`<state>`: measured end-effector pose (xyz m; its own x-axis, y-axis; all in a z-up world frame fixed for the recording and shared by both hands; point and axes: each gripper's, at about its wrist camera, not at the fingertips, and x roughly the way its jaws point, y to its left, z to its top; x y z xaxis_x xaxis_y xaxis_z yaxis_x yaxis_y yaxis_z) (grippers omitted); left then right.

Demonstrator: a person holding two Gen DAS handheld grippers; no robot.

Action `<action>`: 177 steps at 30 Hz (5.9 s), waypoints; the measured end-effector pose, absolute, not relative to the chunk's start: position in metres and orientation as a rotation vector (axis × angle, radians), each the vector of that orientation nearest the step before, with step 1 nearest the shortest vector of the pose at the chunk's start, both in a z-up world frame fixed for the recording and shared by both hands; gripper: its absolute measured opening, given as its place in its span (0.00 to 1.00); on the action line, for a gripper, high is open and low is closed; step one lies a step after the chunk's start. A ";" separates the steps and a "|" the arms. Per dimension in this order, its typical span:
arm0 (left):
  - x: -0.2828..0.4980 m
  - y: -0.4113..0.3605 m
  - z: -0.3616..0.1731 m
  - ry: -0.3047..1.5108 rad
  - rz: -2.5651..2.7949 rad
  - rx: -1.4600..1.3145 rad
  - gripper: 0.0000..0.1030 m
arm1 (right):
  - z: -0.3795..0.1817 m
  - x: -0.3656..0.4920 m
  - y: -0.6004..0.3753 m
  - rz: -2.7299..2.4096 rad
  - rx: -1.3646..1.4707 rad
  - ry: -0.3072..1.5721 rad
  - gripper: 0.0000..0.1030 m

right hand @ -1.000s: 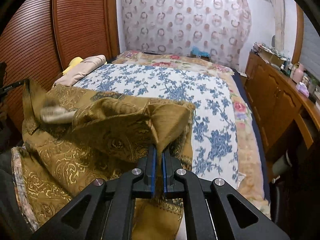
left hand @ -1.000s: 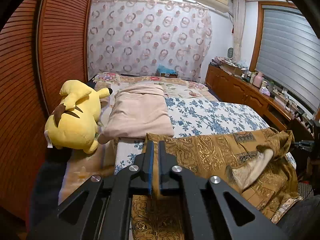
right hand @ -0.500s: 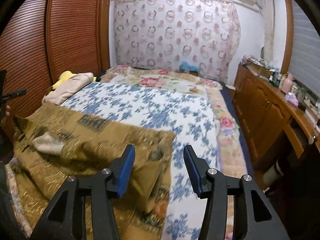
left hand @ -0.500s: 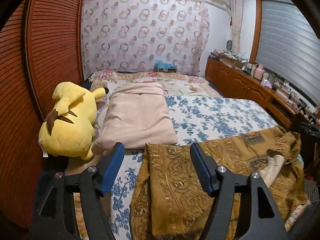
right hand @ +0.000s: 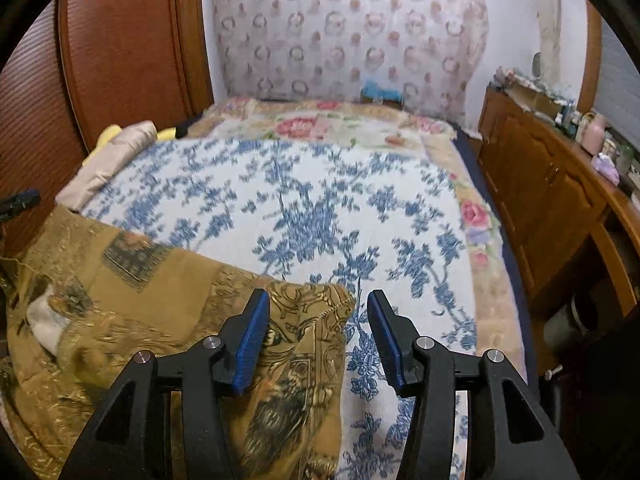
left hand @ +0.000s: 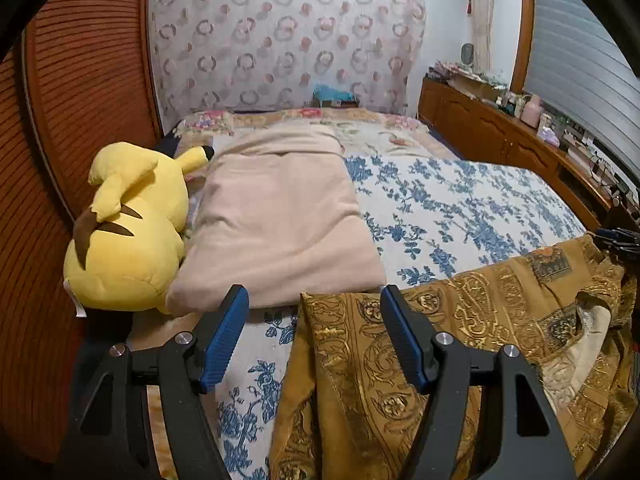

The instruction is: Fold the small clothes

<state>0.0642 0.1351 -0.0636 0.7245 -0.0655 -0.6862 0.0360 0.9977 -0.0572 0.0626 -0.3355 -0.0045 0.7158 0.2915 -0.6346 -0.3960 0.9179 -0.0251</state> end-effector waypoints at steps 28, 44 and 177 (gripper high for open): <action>0.091 0.126 -0.102 0.941 -0.178 -0.049 0.30 | -0.035 0.113 -0.329 0.445 -0.187 0.820 0.46; 0.041 0.109 0.019 0.580 -0.200 -0.070 0.07 | 0.061 0.035 -0.331 0.598 -0.069 0.533 0.07; -0.027 0.126 -0.023 0.596 -0.148 -0.158 0.04 | 0.030 0.057 -0.352 0.490 -0.125 0.583 0.06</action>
<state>-0.0266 0.1258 -0.0233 0.8176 -0.1833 -0.5458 0.0925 0.9775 -0.1897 0.0569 -0.3518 0.0297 0.7244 0.4077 -0.5559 -0.4770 0.8786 0.0228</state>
